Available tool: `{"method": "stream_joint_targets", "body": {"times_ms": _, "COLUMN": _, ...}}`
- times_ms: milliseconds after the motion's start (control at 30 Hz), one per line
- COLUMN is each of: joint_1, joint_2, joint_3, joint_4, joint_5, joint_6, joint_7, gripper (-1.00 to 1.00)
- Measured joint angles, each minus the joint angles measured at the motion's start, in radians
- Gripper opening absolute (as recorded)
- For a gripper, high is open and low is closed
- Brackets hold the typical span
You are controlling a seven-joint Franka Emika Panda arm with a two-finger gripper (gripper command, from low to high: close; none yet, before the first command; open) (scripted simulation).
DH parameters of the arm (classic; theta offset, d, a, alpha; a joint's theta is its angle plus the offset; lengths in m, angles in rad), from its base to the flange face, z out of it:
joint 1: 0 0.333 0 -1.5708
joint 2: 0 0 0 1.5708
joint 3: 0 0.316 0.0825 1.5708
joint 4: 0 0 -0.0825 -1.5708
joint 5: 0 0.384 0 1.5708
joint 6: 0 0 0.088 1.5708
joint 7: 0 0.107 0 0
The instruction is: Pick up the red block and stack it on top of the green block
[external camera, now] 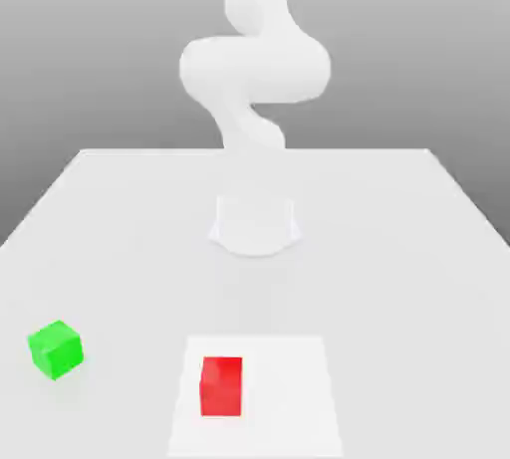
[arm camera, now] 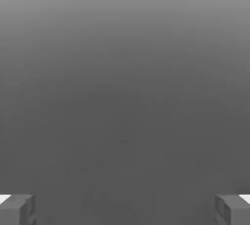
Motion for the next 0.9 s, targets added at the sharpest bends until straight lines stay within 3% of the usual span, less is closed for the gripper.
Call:
{"method": "stream_joint_targets", "body": {"times_ms": 700, "joint_1": -0.018, "joint_2": 0.768, "joint_3": -0.065, "joint_4": -0.308, "joint_5": 0.017, "joint_6": 0.387, "joint_7": -0.086, "gripper": 0.00}}
{"method": "stream_joint_targets", "body": {"times_ms": 900, "joint_1": -0.034, "joint_2": 0.985, "joint_3": -0.042, "joint_4": -0.294, "joint_5": 0.058, "joint_6": 0.560, "joint_7": -0.120, "gripper": 0.00}}
